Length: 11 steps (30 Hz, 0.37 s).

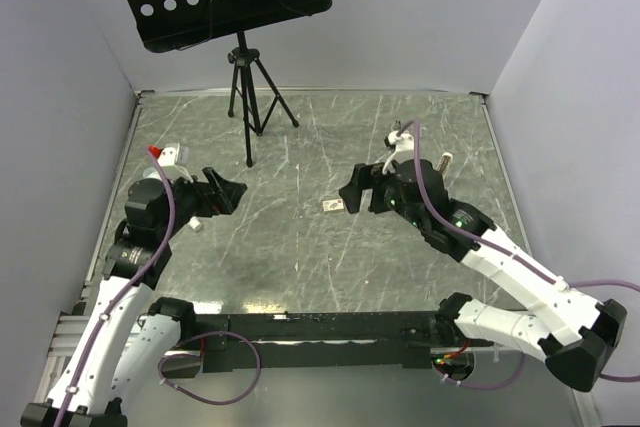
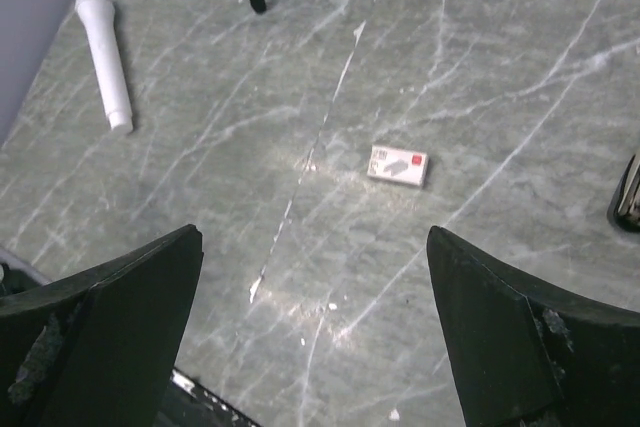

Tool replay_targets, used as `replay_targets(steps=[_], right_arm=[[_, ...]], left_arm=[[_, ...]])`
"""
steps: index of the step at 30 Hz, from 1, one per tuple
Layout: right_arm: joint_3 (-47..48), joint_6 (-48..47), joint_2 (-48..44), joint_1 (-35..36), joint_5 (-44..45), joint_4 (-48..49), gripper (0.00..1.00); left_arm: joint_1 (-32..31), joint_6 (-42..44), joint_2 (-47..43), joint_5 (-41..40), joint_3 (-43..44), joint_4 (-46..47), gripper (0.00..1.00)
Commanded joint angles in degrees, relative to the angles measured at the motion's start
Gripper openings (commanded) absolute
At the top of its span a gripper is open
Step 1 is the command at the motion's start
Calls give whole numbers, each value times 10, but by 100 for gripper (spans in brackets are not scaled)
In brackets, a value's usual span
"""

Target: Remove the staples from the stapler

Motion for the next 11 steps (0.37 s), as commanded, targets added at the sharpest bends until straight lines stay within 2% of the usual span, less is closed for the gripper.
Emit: replay_targets(steps=[1,11], right_arm=[[-38,12,-36,-3,-24,5,100],[-60,19,-51,-3,-11,25,100]], left_arm=[[-2,11,-20,11,3,28,97],[-2,12,-47,-16,0,16,97]])
